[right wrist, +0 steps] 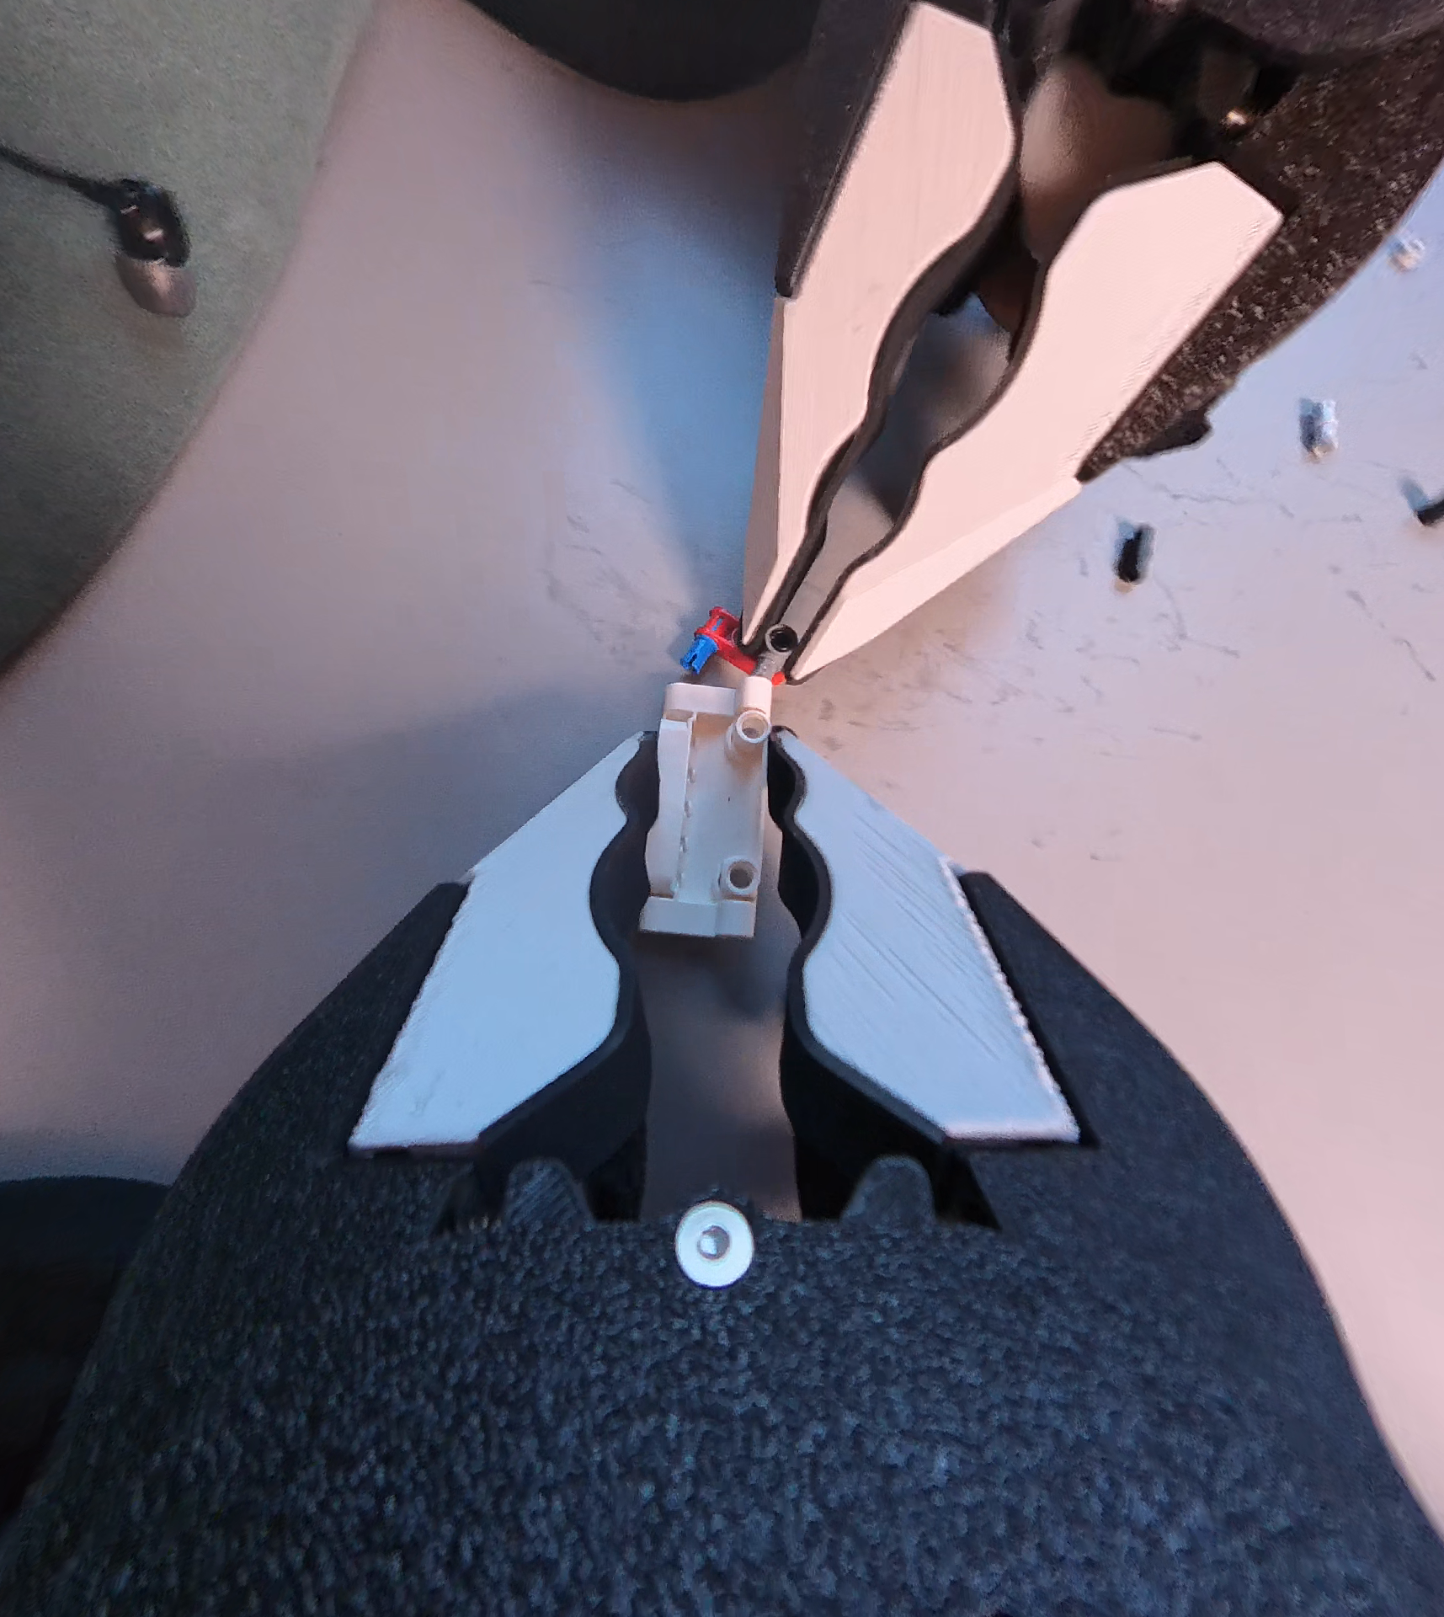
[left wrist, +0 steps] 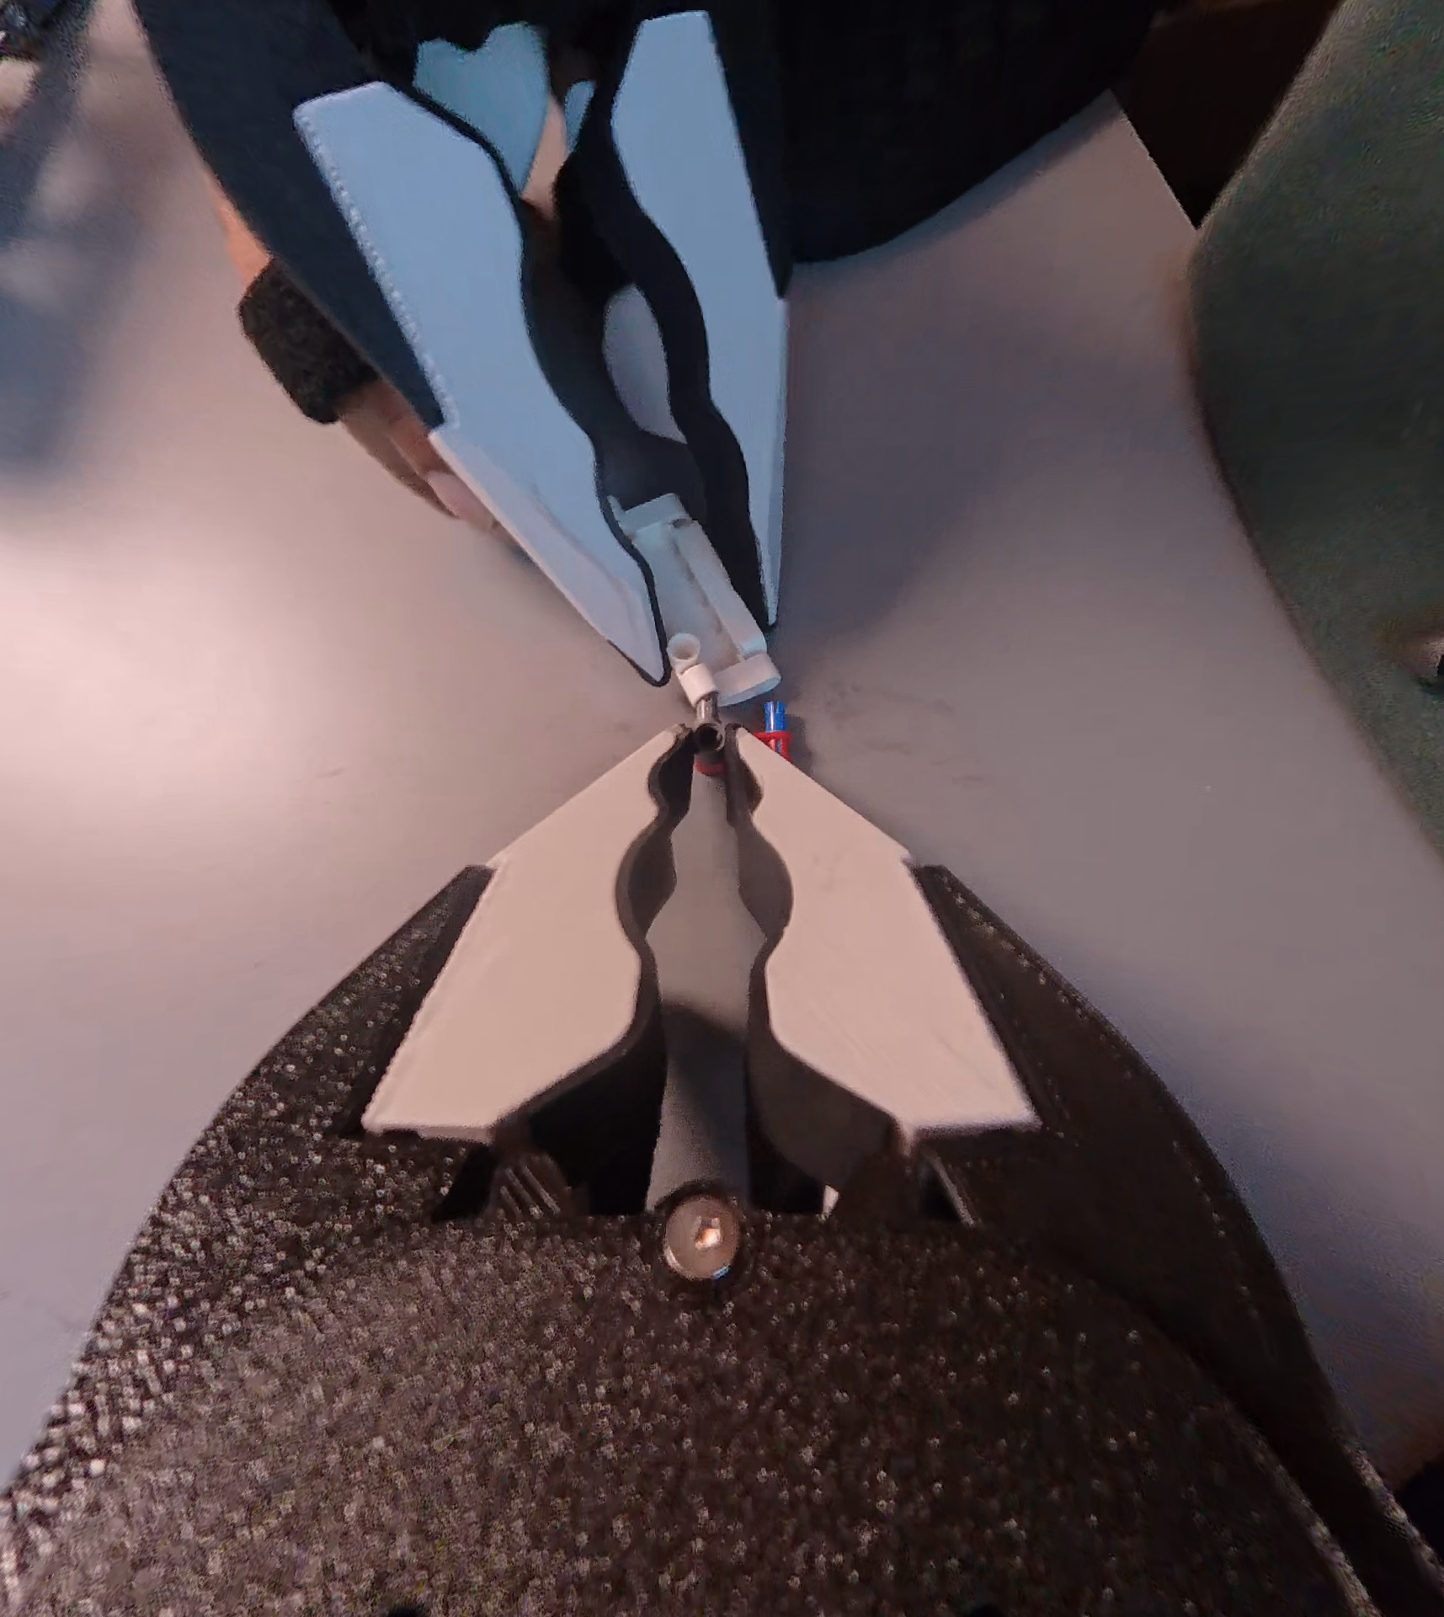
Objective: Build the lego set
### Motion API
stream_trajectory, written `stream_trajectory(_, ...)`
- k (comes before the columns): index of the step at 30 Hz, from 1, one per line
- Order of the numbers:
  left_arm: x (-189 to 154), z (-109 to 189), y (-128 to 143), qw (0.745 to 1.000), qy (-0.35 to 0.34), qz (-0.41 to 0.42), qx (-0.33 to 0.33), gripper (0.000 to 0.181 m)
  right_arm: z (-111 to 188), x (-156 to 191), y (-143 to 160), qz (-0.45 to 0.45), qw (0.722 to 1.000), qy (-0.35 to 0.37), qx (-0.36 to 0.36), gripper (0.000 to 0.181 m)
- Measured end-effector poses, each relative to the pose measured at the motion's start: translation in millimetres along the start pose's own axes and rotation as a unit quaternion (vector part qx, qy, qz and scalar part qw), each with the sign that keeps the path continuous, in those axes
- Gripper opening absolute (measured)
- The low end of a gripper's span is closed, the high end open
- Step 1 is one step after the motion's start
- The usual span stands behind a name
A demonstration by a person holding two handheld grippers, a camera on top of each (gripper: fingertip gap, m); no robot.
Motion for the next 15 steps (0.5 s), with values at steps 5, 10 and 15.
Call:
stream_trajectory(5, 5.2, 0.9, 0.2, 0.994, -0.049, 0.093, -0.023, 0.006, 1.5, -6.6, 3.1, -0.021, 0.999, 0.04, 0.009, 0.024)
stream_trajectory(10, 5.8, -0.2, -0.9, 0.988, -0.077, 0.129, -0.04, 0.005, 1.5, -6.1, 3.1, -0.019, 0.999, 0.032, 0.009, 0.024)
stream_trajectory(15, 4.0, -0.4, -1.0, 0.98, -0.114, 0.158, -0.044, 0.005, 1.1, -7.8, 3.0, -0.04, 0.998, 0.037, 0.011, 0.023)
Point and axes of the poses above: each gripper's, where its closed fingertips meet, z back along the fingers, y out of its underside, x = y × z across the jaws, the point moved 4 cm from there along z, back along the fingers, and after that the axes turned 8 degrees about y, right-handed, at the moved point
